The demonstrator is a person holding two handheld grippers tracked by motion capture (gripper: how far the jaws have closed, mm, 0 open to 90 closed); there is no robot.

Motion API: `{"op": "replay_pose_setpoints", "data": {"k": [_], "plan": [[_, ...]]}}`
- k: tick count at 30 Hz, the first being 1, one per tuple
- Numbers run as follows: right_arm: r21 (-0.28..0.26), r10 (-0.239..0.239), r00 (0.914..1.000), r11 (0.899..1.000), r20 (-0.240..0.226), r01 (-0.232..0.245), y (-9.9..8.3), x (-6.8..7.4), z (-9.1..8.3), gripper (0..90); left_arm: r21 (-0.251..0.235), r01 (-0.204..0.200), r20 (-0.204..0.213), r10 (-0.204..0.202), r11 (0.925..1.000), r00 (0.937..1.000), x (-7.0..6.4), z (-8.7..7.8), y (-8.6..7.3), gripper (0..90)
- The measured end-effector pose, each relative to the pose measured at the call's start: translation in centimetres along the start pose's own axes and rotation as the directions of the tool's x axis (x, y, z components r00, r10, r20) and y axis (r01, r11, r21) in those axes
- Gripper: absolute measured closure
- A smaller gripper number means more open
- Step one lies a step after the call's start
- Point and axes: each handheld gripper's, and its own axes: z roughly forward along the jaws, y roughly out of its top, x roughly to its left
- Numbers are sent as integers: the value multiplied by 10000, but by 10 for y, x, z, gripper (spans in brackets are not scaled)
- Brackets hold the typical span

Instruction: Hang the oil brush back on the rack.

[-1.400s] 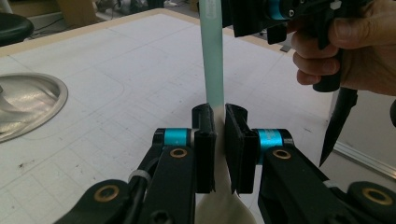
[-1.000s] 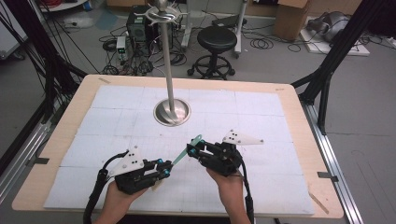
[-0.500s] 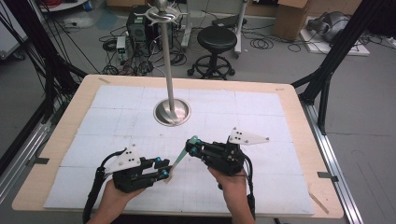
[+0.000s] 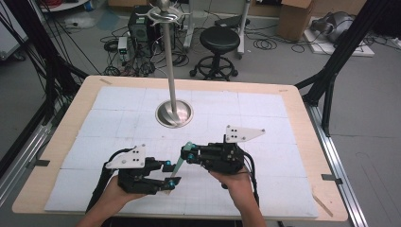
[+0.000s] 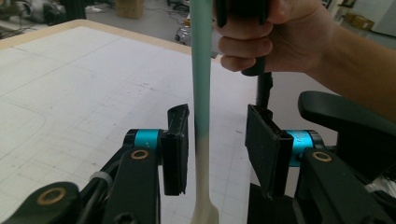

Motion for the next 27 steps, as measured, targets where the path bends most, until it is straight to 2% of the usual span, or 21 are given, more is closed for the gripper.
{"op": "replay_pose_setpoints", "data": {"k": [4, 9, 13, 19, 22, 23, 24, 25, 26, 27], "plan": [[197, -62, 9987, 9998, -497, 72, 0, 0, 2, 830, -170, 145, 322, -139, 9998, 9994, 5, -1, 1, 639], [201, -109, 9971, 9997, -754, 125, 0, -1, 3, 830, -207, 271, 795, -253, 9994, 9965, 9, -1, 1, 677], [265, -161, 9958, 9995, -904, 186, 0, -1, 4, 830, -253, 355, 952, -329, 9990, 9949, 11, 0, 0, 704], [343, -242, 9937, 9990, -1095, 282, 0, 0, 6, 830, -330, 447, 1220, -403, 9985, 9917, 12, 2, 0, 793], [365, -256, 9944, 9989, -1021, 295, 0, 0, 7, 820, -386, 332, 1095, -288, 9987, 9936, 11, 2, 0, 837], [277, -301, 9952, 9991, -936, 329, 0, 0, 7, 746, -409, 270, 958, -230, 9988, 9951, 11, 1, 0, 840], [-12, -323, 9979, 9995, -554, 323, 0, 0, 6, 525, -441, 253, 771, -218, 9987, 9968, 12, -1, 1, 841], [-329, -59, 10000, 9994, 0, 59, 0, 1, 4, 415, -498, 271, 604, -240, 9984, 9979, 13, -2, 2, 841], [-644, 73, 9995, 9979, 314, -53, 1, 0, 1, 396, -620, 293, 458, -265, 9976, 9986, 15, -4, 2, 841], [-945, 1, 9986, 9955, 533, 49, 1, 1, -4, 377, -731, 335, 281, -315, 9968, 9991, 17, -6, 3, 842]]}}
